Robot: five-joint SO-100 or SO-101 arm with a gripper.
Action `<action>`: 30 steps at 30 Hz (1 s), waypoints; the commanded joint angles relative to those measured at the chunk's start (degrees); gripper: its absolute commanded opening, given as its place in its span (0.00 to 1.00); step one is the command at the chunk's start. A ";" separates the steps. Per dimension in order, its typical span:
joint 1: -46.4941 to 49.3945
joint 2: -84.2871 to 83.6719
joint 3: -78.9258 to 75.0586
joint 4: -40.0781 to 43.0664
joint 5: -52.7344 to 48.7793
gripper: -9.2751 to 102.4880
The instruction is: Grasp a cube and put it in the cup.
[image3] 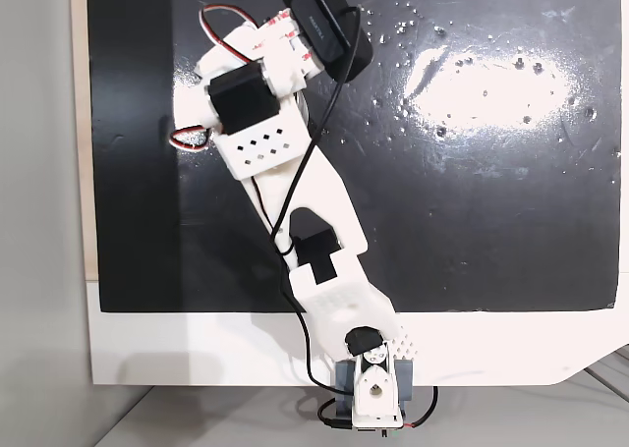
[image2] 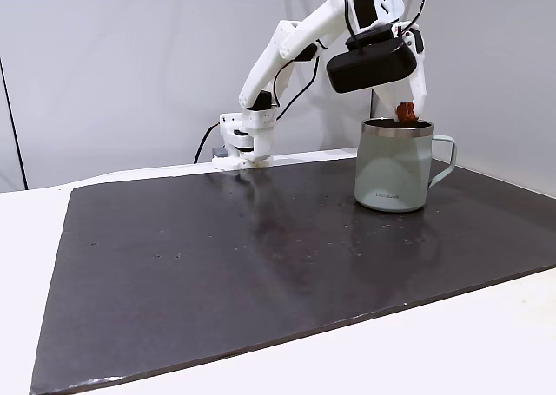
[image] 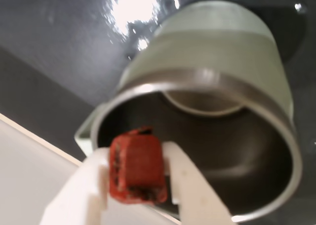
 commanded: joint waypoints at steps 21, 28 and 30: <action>-2.81 17.23 15.56 0.35 -2.29 0.27; -2.37 20.83 18.46 0.35 -1.93 0.35; -2.64 22.24 20.21 0.35 -1.49 0.35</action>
